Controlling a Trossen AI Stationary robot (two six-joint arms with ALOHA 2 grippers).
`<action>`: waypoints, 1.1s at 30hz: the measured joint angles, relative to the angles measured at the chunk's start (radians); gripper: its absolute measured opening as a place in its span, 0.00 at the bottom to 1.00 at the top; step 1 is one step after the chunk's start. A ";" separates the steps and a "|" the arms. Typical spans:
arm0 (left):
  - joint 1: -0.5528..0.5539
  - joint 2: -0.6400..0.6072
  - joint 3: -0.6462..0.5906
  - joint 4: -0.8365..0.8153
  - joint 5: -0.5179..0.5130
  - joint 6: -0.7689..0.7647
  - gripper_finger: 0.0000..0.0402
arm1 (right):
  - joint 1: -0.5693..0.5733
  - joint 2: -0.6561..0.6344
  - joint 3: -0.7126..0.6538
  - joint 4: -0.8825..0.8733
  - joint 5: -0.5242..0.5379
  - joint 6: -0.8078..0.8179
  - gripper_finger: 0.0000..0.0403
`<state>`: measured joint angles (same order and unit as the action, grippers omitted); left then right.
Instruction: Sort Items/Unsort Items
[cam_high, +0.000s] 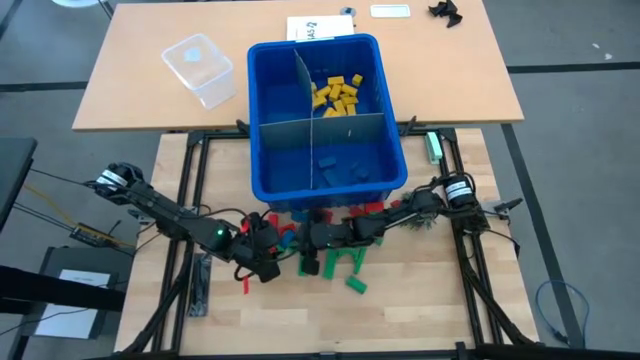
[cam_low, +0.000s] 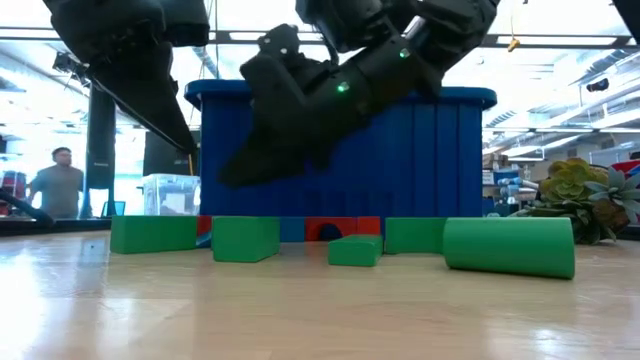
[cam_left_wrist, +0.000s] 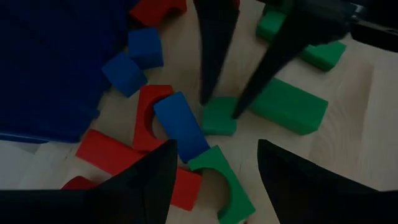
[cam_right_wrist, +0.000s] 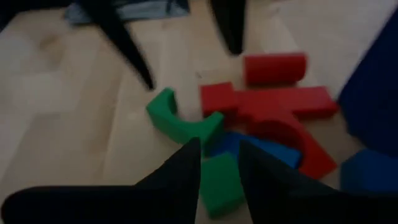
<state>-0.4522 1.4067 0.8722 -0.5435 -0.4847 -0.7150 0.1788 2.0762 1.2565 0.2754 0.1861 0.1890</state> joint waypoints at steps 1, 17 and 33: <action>0.000 0.000 0.000 0.002 0.000 0.000 0.57 | -0.005 0.000 0.000 -0.005 -0.018 0.000 0.25; 0.002 -0.002 0.000 0.060 -0.020 0.006 0.57 | -0.015 0.029 0.003 -0.104 -0.048 0.001 0.17; 0.068 0.006 0.000 0.117 -0.026 -0.030 0.57 | 0.080 -0.240 -0.003 -0.641 0.140 0.168 0.16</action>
<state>-0.3838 1.4125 0.8722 -0.4261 -0.5107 -0.7446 0.2584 1.8361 1.2537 -0.3657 0.3262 0.3569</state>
